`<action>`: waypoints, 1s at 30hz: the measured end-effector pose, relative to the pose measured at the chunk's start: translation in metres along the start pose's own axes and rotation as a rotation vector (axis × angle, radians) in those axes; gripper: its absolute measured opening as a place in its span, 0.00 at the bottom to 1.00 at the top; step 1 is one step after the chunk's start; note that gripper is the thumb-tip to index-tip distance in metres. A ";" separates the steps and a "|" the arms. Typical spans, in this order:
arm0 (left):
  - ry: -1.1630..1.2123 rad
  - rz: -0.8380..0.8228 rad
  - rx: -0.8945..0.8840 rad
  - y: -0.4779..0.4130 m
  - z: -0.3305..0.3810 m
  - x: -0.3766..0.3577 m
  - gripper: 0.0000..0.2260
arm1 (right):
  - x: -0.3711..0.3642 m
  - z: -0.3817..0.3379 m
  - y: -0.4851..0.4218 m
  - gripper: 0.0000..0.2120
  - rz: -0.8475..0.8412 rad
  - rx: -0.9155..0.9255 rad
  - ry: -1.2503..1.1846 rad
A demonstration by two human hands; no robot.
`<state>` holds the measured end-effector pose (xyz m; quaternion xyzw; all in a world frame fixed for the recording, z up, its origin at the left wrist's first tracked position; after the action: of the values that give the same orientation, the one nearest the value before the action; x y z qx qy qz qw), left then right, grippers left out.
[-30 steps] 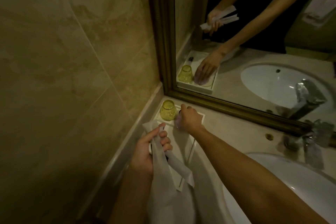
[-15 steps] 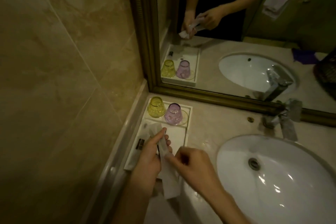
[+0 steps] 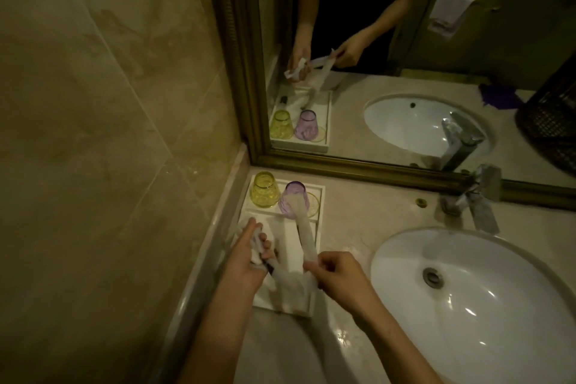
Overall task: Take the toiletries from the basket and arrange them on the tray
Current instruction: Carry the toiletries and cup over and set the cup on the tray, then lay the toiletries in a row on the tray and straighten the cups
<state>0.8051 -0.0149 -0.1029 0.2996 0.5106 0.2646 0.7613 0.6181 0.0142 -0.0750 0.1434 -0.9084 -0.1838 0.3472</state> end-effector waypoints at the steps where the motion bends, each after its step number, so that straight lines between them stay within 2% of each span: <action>1: 0.006 0.005 -0.011 -0.001 0.006 0.002 0.08 | -0.006 0.002 -0.011 0.17 -0.019 -0.024 0.049; 3: 0.028 -0.001 -0.024 -0.002 0.015 0.004 0.07 | -0.026 0.005 -0.031 0.17 -0.087 -0.041 0.180; 6: 0.036 -0.023 -0.014 -0.002 0.020 0.002 0.09 | -0.067 0.004 -0.051 0.10 -0.170 0.012 0.344; 10: 0.024 -0.056 -0.005 -0.003 0.017 -0.001 0.07 | -0.096 0.007 -0.053 0.15 -0.312 0.161 0.578; 12: 0.030 -0.054 0.013 -0.004 0.015 -0.001 0.07 | -0.087 0.009 -0.046 0.13 -0.235 0.145 0.455; 13: 0.027 -0.055 0.027 -0.004 0.014 -0.001 0.06 | -0.078 0.011 -0.043 0.10 -0.143 0.107 0.307; 14: 0.020 -0.061 0.049 -0.004 0.013 -0.001 0.06 | -0.066 0.011 -0.039 0.11 -0.057 0.041 0.135; 15: 0.010 -0.070 0.071 -0.003 0.011 -0.002 0.04 | -0.054 0.010 -0.036 0.16 -0.032 -0.023 -0.039; 17: 0.009 -0.084 0.096 -0.003 0.004 -0.003 0.04 | -0.030 0.005 -0.030 0.22 -0.130 -0.076 -0.245; 19: 0.021 -0.094 0.117 -0.002 -0.004 -0.005 0.15 | -0.014 0.000 -0.021 0.22 -0.284 -0.010 -0.259; 21: 0.060 -0.144 0.135 0.000 -0.011 -0.006 0.22 | -0.005 -0.002 -0.015 0.19 -0.329 0.098 -0.209; 25: 0.111 -0.225 0.123 -0.001 -0.018 -0.008 0.23 | -0.001 -0.002 -0.014 0.13 -0.221 0.154 -0.268; 30: 0.228 -0.245 0.052 -0.001 -0.002 0.001 0.27 | -0.007 0.005 -0.024 0.15 0.002 0.100 -0.293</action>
<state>0.8034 -0.0152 -0.1049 0.2229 0.6330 0.1887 0.7169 0.6229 -0.0036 -0.0933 0.1312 -0.9575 -0.1569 0.2035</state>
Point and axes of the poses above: each hand's wrist, its own y-axis away from the middle knuckle, its own x-axis out of the back of the hand, z = x × y, the point moved 1 cm from there along -y, towards the middle knuckle, and after that the axes turned 13 degrees about y, right-handed, at the moved point
